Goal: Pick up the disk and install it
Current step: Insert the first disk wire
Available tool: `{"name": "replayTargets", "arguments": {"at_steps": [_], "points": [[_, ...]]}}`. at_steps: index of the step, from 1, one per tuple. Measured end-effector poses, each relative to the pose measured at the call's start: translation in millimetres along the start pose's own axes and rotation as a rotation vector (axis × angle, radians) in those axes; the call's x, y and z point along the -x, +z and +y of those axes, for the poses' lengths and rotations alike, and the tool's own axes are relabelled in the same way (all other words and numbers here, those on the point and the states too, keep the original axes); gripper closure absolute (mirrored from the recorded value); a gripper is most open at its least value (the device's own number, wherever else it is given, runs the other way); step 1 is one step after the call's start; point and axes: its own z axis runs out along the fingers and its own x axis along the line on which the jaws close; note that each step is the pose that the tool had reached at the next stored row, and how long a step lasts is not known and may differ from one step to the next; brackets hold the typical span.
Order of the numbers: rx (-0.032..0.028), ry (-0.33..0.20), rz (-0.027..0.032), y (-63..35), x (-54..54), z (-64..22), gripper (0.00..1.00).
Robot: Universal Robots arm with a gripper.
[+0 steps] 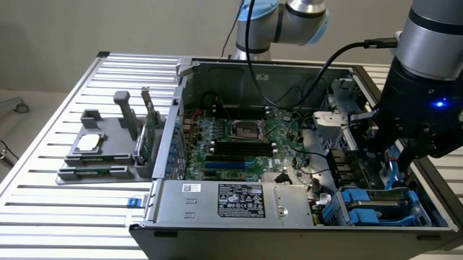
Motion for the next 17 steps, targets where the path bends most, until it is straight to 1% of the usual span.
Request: {"name": "replayTargets", "arguments": {"at_steps": [3, 5, 7, 8, 10, 13, 17], "points": [[-0.0034, 0.012, -0.0060, 0.7, -0.6, 1.5, 0.58], [-0.0058, 0.020, -0.0093, 1.1, -0.9, 2.2, 0.60], [-0.0088, 0.029, -0.0121, 1.3, -1.1, 2.8, 0.73], [-0.0101, 0.034, -0.0135, 1.5, -1.3, 3.1, 0.73], [-0.0133, 0.044, -0.0162, 1.7, -1.5, 3.7, 0.83], [-0.0173, 0.058, -0.0199, 2.0, -1.8, 4.5, 0.83], [-0.0210, 0.072, -0.0212, 1.7, -2.5, 4.7, 0.83]]}}
